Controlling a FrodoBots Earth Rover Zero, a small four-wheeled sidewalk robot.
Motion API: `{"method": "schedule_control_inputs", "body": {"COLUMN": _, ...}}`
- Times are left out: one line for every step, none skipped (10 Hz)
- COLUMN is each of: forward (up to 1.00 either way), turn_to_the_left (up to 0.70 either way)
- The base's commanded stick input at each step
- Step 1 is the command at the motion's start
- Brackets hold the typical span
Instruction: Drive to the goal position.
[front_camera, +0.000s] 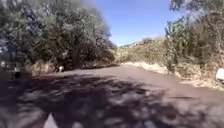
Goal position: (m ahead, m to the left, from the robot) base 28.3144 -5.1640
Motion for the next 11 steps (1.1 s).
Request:
{"method": "schedule_control_inputs", "body": {"forward": 0.85, "turn_to_the_left": 0.0}}
{"method": "schedule_control_inputs", "body": {"forward": 0.85, "turn_to_the_left": 0.0}}
{"method": "schedule_control_inputs", "body": {"forward": 0.85, "turn_to_the_left": 0.0}}
{"method": "schedule_control_inputs", "body": {"forward": 0.85, "turn_to_the_left": 0.0}}
{"method": "schedule_control_inputs", "body": {"forward": 0.85, "turn_to_the_left": -0.34}}
{"method": "schedule_control_inputs", "body": {"forward": 0.85, "turn_to_the_left": -0.34}}
{"method": "schedule_control_inputs", "body": {"forward": 0.85, "turn_to_the_left": -0.34}}
{"method": "schedule_control_inputs", "body": {"forward": 0.85, "turn_to_the_left": -0.31}}
{"method": "schedule_control_inputs", "body": {"forward": 0.85, "turn_to_the_left": -0.18}}
{"method": "schedule_control_inputs", "body": {"forward": 0.85, "turn_to_the_left": -0.05}}
{"method": "schedule_control_inputs", "body": {"forward": 0.85, "turn_to_the_left": 0.0}}
